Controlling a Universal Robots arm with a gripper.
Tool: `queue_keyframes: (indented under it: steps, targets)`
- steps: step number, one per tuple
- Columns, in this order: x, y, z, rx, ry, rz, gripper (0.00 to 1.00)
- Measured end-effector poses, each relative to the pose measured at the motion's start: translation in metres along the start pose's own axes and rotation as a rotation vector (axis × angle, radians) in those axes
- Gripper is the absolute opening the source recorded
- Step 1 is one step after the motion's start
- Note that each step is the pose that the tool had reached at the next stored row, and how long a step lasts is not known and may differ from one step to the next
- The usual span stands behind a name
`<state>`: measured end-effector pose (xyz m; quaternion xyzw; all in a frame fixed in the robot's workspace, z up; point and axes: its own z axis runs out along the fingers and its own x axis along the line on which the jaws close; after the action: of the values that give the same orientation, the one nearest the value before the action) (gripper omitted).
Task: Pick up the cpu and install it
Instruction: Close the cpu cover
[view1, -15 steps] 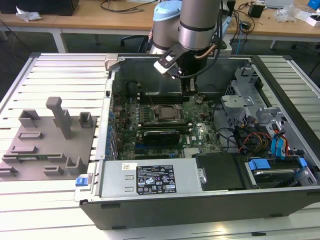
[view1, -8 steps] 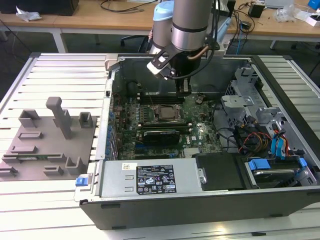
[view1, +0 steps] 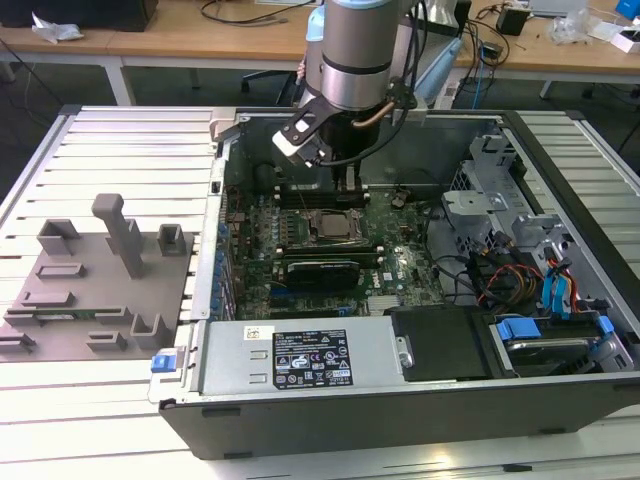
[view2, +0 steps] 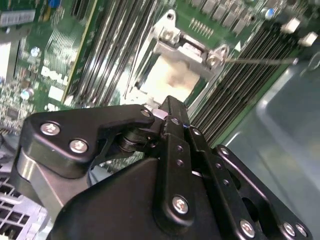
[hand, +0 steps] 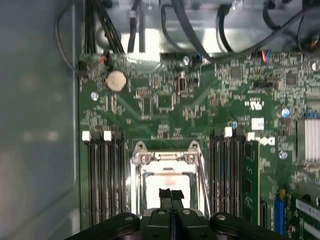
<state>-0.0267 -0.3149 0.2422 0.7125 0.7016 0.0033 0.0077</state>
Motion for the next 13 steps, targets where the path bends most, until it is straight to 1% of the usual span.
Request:
queue_keyframes:
  steps: [2, 13]
  targets:
    - [0.0000, -0.0011, 0.0004, 0.0008, -0.0003, 0.000, 0.11]
    - [0.0000, -0.0012, 0.0005, 0.0007, -0.0002, 0.000, 0.11]
